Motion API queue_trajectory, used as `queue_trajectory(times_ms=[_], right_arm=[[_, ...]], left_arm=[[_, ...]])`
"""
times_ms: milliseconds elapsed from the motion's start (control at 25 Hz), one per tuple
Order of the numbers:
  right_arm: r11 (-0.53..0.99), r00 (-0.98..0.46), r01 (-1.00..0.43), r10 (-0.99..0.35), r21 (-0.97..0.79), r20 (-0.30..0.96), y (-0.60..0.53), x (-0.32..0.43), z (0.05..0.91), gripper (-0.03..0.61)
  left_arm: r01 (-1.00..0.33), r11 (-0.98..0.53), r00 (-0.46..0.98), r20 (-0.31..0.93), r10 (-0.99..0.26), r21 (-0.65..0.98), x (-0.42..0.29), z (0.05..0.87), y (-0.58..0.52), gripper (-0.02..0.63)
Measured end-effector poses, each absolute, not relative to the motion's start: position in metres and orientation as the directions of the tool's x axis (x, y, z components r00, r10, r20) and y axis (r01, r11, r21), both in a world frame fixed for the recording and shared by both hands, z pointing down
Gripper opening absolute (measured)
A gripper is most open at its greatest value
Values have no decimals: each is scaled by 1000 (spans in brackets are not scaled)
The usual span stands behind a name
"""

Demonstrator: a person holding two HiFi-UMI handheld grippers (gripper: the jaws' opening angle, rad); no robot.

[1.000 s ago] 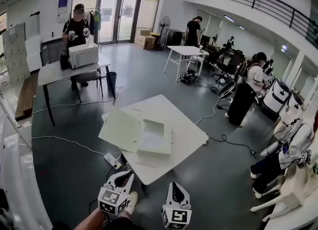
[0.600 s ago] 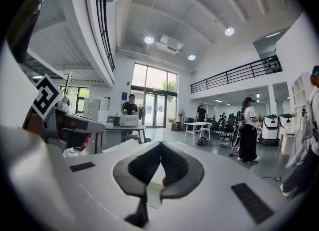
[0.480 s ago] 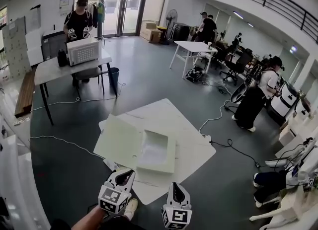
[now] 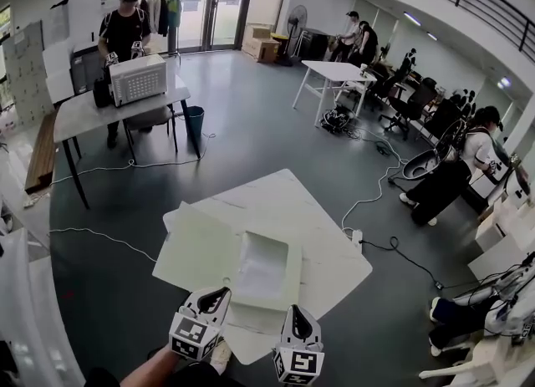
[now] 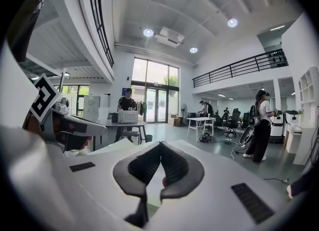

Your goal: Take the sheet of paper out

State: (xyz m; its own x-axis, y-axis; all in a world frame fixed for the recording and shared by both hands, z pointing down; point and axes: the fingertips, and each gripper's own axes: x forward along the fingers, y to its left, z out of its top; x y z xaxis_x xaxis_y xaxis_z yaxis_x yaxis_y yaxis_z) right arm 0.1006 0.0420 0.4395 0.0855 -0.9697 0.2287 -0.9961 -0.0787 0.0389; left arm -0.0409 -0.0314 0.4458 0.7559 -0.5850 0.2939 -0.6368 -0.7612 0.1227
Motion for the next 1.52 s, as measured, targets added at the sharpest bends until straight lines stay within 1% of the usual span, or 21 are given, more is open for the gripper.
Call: queue_trajectory(times_ms=[280,520,680,920,1120,1280,1520], right_arm=[[-87,96,-995,-963,45,250,-18,111,456,18],[-92,102,-994,-958,50,266,-68,99,468,18],[-73,85,-996,-953,51,291,-88,101,482,18],[-34,44,-999,-942,36,332,-129,110,510,18],[32,-22,-999,-928,21,371,-171,130,546,17],[75,-71,-997,-909,-5,411,-204,147,583,18],[127,-130,-991,-876,-38,465,-244,178,636,17]], left_arm=[[-619,-773,769,310,-559,140,-27,464,-91,28],[-590,-794,788,320,-526,145,-27,478,-139,29],[-601,-784,777,341,-528,156,-21,495,-159,28],[-629,-759,753,373,-542,168,-13,521,-195,28],[-670,-720,716,415,-561,183,7,554,-227,28],[-696,-695,685,460,-566,182,26,591,-254,28],[-726,-650,654,521,-549,226,57,649,-294,28]])
